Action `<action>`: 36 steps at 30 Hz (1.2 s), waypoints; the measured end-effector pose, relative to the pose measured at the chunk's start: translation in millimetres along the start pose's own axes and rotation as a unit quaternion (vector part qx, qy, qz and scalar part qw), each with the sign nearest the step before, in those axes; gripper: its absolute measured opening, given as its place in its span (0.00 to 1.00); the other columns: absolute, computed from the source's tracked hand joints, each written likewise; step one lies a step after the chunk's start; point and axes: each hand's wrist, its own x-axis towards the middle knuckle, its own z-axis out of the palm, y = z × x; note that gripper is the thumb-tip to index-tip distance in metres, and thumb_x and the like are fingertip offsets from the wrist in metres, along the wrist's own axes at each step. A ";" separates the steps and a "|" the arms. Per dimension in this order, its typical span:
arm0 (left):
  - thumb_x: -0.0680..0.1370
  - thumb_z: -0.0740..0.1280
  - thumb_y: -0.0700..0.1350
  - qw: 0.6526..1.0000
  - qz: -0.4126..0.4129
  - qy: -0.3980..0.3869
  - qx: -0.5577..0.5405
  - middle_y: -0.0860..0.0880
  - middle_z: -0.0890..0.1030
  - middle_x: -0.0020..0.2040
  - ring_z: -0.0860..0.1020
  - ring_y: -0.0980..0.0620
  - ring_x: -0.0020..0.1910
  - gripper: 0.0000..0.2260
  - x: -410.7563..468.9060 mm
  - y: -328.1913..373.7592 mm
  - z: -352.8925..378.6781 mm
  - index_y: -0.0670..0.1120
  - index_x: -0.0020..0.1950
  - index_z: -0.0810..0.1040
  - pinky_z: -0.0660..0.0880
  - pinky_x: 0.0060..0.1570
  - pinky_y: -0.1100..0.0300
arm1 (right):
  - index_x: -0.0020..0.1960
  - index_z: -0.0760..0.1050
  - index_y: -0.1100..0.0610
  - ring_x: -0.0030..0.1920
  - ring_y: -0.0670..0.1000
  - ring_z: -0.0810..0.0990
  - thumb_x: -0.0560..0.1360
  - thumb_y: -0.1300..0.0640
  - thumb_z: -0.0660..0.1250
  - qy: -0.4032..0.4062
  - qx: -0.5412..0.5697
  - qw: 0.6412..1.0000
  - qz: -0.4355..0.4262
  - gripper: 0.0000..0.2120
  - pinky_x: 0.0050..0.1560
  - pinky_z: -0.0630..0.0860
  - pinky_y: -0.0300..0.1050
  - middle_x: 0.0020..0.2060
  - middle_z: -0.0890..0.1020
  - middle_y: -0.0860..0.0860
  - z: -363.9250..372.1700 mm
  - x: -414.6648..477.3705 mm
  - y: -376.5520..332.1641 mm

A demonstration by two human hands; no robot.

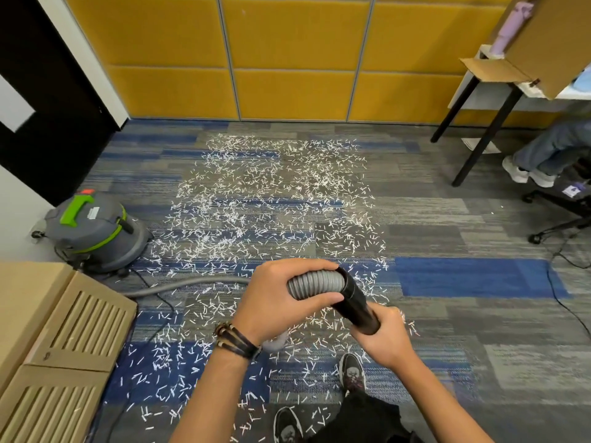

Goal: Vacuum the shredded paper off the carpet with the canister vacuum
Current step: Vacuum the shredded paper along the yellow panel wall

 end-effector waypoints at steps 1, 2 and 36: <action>0.69 0.79 0.62 1.000 -0.005 0.001 -0.008 0.66 0.85 0.53 0.84 0.62 0.52 0.20 -2.7 -1.7 -5.6 0.65 0.59 0.85 0.81 0.54 0.62 | 0.31 0.74 0.44 0.25 0.44 0.68 0.64 0.59 0.71 -0.008 0.001 1.000 -0.002 0.11 0.28 0.65 0.35 0.23 0.74 0.45 3.8 -1.2 -4.7; 0.68 0.78 0.63 1.000 -0.009 0.001 -0.014 0.65 0.86 0.52 0.85 0.61 0.52 0.20 -5.4 -3.6 -10.0 0.64 0.59 0.85 0.82 0.54 0.60 | 0.32 0.74 0.43 0.25 0.44 0.68 0.64 0.59 0.71 -0.015 0.001 1.000 -0.003 0.11 0.28 0.65 0.36 0.23 0.73 0.45 7.0 -2.7 -7.9; 0.70 0.82 0.56 0.999 -0.001 -0.039 -0.012 0.73 0.83 0.51 0.82 0.68 0.51 0.18 -40.3 10.1 21.4 0.65 0.57 0.85 0.75 0.52 0.74 | 0.32 0.73 0.44 0.25 0.45 0.66 0.63 0.59 0.71 0.031 -0.067 0.997 0.027 0.11 0.28 0.63 0.36 0.23 0.72 0.45 -7.4 -56.2 12.3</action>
